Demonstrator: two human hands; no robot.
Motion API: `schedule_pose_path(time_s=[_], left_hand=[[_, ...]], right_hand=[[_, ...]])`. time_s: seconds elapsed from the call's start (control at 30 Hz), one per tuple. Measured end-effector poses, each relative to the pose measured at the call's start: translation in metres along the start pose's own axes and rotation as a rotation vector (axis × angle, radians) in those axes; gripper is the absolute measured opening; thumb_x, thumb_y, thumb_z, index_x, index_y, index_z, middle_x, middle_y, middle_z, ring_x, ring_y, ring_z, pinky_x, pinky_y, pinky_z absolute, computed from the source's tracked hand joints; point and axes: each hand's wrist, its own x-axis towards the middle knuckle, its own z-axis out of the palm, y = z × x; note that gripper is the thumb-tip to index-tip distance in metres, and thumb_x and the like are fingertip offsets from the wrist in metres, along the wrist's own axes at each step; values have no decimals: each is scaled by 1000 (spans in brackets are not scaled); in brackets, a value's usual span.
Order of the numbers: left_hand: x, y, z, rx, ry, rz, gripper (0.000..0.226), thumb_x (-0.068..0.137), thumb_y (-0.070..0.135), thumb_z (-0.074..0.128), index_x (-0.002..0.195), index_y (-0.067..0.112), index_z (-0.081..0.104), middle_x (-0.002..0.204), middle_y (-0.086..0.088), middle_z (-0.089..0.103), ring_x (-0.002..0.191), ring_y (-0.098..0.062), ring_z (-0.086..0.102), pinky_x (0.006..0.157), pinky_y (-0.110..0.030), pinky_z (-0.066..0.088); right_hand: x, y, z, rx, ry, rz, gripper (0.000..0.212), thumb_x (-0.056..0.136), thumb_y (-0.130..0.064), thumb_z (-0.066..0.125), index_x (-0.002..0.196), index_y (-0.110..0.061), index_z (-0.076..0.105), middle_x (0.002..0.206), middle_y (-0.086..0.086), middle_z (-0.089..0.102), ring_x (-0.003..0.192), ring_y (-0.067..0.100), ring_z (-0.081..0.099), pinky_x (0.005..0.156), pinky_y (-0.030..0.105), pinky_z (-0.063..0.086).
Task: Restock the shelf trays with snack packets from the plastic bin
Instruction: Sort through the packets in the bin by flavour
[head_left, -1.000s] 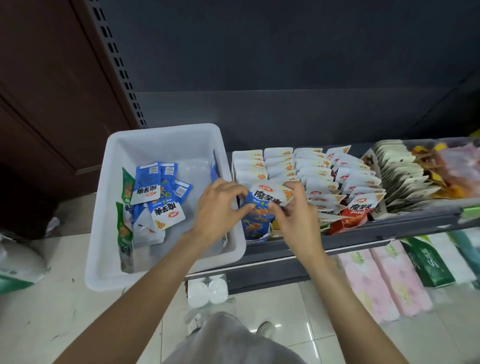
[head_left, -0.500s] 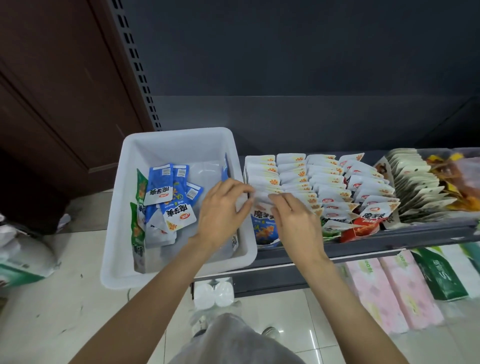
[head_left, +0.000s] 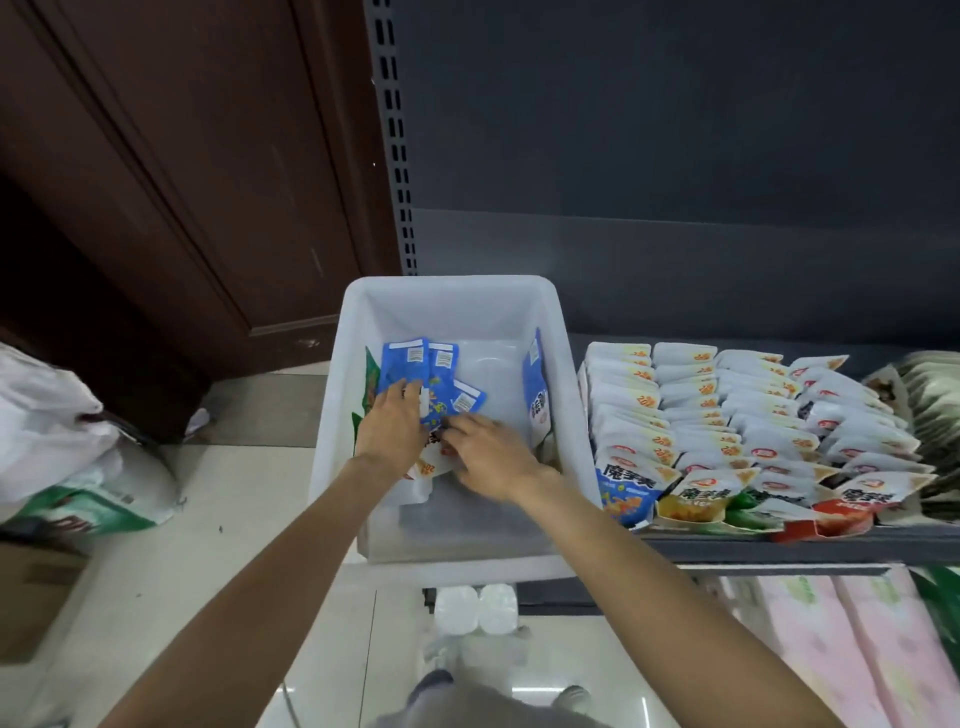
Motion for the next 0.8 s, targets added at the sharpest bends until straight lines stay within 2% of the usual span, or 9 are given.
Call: schedule_pose_path(time_s=[0.13, 0.2, 0.23, 0.3, 0.37, 0.5, 0.57, 0.67, 0.8], left_hand=[[5, 0, -13, 253, 98, 29, 17, 93, 14, 53, 110, 14, 56, 104, -6, 66, 95, -22, 65, 73, -31, 52], [0, 2, -31, 223, 208, 86, 11, 79, 16, 73, 83, 15, 62, 63, -5, 65, 55, -25, 66, 44, -30, 47], [-6, 1, -38, 148, 302, 115, 13, 79, 19, 74, 79, 14, 62, 54, -7, 61, 46, -29, 61, 40, -29, 42], [-18, -1, -53, -167, 425, 176, 18, 93, 30, 55, 90, 14, 63, 59, -11, 62, 53, -35, 59, 49, -32, 41], [-31, 2, -74, -415, 375, 213, 25, 95, 37, 45, 97, 21, 63, 68, -3, 65, 62, -27, 60, 56, -33, 46], [-48, 29, -107, -923, 194, 202, 4, 92, 23, 60, 90, 22, 64, 67, 12, 63, 56, -2, 54, 58, -16, 42], [-55, 46, -115, -1079, 134, 169, 7, 88, 20, 64, 94, 23, 64, 81, 8, 68, 67, -2, 61, 62, -17, 49], [-66, 69, -116, -1303, -46, 149, 16, 86, 13, 64, 100, 21, 62, 89, -1, 72, 78, -12, 67, 66, -27, 56], [-74, 110, -99, -1239, -83, 279, 14, 83, 5, 66, 85, 19, 66, 73, 12, 69, 70, -2, 62, 63, -17, 51]], right_hand=[[7, 5, 13, 31, -24, 28, 52, 89, -20, 54, 140, -14, 41, 148, 2, 35, 137, 22, 29, 108, 36, 30], [3, 7, 6, 144, 120, 56, 54, 89, -22, 56, 140, -17, 40, 144, 2, 42, 132, 23, 35, 106, 35, 32], [-2, 8, -1, 250, 233, 102, 55, 88, -23, 59, 140, -17, 40, 141, 3, 44, 130, 23, 38, 104, 34, 33], [-16, 7, -22, 476, 497, 168, 57, 87, -25, 65, 138, -18, 41, 140, 1, 45, 128, 19, 39, 103, 27, 32], [-30, 10, -46, 591, 639, 114, 54, 85, -30, 67, 135, -21, 46, 138, -4, 46, 127, 11, 38, 104, 20, 28], [-59, 11, -85, 915, 431, 53, 11, 85, -18, 70, 92, -26, 66, 90, -11, 69, 85, 2, 62, 79, 19, 45], [-74, 11, -95, 1024, 442, 78, 18, 85, -11, 68, 78, -27, 63, 72, -12, 67, 66, -3, 60, 63, 12, 45], [-105, 17, -98, 1104, 614, 162, 18, 88, -8, 63, 78, -23, 61, 68, -9, 64, 51, -2, 53, 45, 14, 41], [-153, 31, -94, 1128, 801, 267, 19, 90, -9, 62, 87, -26, 54, 74, -7, 69, 64, 6, 64, 56, 23, 53]])
